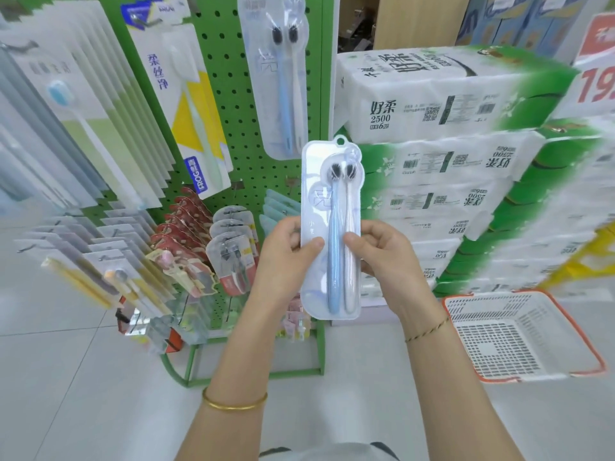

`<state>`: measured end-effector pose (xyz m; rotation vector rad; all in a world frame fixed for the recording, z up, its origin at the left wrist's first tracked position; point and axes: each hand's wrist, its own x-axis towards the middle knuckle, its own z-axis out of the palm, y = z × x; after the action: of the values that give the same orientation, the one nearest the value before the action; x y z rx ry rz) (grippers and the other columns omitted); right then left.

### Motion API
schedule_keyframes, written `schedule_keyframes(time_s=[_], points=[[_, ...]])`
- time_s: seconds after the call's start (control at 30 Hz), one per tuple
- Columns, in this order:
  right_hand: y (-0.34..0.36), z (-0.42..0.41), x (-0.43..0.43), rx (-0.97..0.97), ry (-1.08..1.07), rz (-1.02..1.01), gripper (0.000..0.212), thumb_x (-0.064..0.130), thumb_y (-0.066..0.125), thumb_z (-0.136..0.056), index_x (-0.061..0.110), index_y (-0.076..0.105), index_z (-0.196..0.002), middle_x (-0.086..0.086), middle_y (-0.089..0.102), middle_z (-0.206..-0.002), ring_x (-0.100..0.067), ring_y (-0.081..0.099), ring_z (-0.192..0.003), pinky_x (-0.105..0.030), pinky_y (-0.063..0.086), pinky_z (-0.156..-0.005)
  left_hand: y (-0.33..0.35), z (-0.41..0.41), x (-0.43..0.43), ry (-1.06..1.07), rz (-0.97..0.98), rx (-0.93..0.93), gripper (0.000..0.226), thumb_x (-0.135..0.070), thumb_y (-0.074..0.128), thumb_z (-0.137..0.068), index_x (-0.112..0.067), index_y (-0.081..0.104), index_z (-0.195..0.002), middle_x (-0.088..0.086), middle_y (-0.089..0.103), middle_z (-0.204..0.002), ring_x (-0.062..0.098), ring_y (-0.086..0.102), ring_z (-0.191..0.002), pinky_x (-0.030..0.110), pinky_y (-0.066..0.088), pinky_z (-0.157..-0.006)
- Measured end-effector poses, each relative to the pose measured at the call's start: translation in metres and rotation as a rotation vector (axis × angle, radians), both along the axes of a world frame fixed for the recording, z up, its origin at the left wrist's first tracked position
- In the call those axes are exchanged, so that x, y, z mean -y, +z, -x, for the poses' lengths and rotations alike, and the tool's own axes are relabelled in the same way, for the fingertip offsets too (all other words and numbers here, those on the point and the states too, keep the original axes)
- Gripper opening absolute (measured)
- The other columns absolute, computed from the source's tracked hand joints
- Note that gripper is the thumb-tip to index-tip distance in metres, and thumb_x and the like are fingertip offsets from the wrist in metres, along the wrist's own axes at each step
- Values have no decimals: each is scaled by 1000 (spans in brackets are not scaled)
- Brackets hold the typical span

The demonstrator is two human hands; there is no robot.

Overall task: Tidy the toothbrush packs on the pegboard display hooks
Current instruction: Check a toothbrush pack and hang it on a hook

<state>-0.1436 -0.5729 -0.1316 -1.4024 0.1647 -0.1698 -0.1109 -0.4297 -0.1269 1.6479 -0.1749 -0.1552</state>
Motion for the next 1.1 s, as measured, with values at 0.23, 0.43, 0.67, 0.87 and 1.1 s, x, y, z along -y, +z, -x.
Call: schedule_keyframes(time_s=[0.23,0.43,0.67,0.87,1.1], points=[[-5,2,2,-30,-189,73,7,10,65,-88,4,62,-88,-1,66,-64,-10,61,-58,-29,53,-61,-8,9,14,145,-374,280,65,-22,68,-84,-29,35,-138,-6,45,-117,13,52,-102,33,46,-90],[-2,0,-3,16,-265,75,7,13,62,-90,15,65,-85,12,60,-56,-3,54,-53,-25,47,-59,-4,21,24,-185,-462,363,57,-37,55,-93,-32,33,-144,-8,40,-135,13,34,-128,29,28,-107],[2,1,-7,48,-184,36,16,13,55,-94,14,71,-96,0,63,-75,-10,58,-68,-25,53,-68,0,11,12,-169,-137,118,64,4,53,-87,-36,39,-135,-15,57,-127,1,55,-115,39,49,-97],[-11,-7,-5,-4,-309,237,22,15,67,-86,20,58,-104,0,58,-85,-14,56,-74,-32,49,-71,-9,9,5,-105,13,-7,60,10,60,-83,-29,46,-127,-10,66,-115,9,64,-105,43,53,-91],[-12,-1,-11,58,-51,152,13,8,59,-91,14,66,-83,-11,64,-74,-16,54,-63,-22,43,-51,-11,4,2,49,41,-27,34,-10,69,-85,-17,52,-114,-1,69,-108,14,69,-95,42,56,-84]])
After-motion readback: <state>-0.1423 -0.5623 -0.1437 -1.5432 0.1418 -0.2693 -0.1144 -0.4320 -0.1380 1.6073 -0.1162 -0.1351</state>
